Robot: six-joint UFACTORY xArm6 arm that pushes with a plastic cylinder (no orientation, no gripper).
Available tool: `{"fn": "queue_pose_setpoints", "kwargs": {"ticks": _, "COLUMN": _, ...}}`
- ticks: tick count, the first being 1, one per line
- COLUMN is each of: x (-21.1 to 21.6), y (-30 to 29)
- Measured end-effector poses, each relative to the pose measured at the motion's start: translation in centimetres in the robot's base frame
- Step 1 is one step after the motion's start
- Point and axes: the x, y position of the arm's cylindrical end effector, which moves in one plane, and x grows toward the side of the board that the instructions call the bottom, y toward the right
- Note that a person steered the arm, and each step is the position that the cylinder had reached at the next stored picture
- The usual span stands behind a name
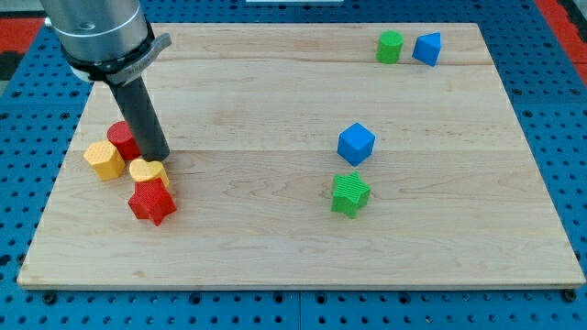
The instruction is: Place the red circle yellow hexagon parallel to red star yellow heart
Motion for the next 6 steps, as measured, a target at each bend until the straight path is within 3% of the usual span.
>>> {"fn": "queue_pose_setpoints", "kwargs": {"ticks": 1, "x": 0.0, "y": -2.5}}
{"fn": "queue_pose_setpoints", "kwargs": {"ticks": 2, "x": 2.1, "y": -1.3}}
{"fn": "queue_pose_setpoints", "kwargs": {"ticks": 3, "x": 5.6, "y": 4.8}}
{"fn": "queue_pose_setpoints", "kwargs": {"ticks": 4, "x": 6.5, "y": 4.8}}
{"fn": "queue_pose_setpoints", "kwargs": {"ticks": 5, "x": 4.8, "y": -0.5}}
{"fn": "queue_pose_setpoints", "kwargs": {"ticks": 6, "x": 10.1, "y": 0.0}}
